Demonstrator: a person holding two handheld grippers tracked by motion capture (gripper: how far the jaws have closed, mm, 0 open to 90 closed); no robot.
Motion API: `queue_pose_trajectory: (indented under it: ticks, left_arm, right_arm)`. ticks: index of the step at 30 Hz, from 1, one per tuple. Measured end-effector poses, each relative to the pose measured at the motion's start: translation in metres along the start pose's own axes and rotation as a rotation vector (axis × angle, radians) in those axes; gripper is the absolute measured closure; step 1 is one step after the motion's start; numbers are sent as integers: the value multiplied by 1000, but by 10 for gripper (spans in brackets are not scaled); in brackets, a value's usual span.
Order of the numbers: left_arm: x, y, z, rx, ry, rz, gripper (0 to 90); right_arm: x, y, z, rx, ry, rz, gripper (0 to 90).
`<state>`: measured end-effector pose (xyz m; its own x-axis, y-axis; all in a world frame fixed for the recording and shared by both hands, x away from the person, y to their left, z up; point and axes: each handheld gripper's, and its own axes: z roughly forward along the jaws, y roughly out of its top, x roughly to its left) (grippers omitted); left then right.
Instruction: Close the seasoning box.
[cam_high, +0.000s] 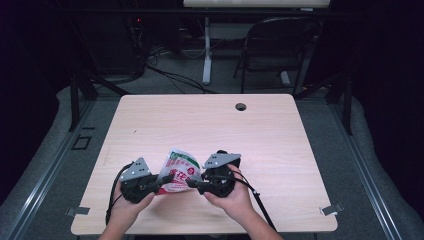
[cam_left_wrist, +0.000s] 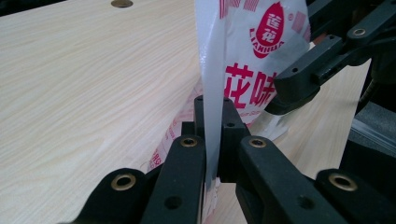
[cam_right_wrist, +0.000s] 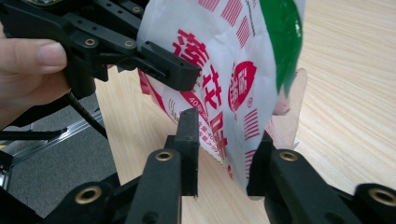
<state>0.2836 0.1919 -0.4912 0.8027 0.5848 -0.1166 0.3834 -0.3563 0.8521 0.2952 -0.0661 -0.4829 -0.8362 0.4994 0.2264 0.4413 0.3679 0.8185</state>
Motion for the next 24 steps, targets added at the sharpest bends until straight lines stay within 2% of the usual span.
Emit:
queue_pose_trajectory:
  ticks: [8, 15, 18, 21, 24]
  left_arm:
    - [0, -1, 1, 4, -5, 6, 900]
    - [3, -3, 0, 18, -8, 6, 900]
    - [3, -3, 0, 24, -8, 2, 900]
    - [3, -3, 1, 25, -11, 2, 900]
    - [2, -3, 2, 28, -14, 6, 900]
  right_arm:
    - [1, 0, 1, 0, 10, 13, 717]
    - [1, -1, -6, -16, -23, -8, 684]
    - [-2, 0, -13, -43, -37, -7, 646]
    - [-5, 1, -19, -71, -61, -12, 571]
    - [-8, 2, -19, -74, -51, 0, 547]
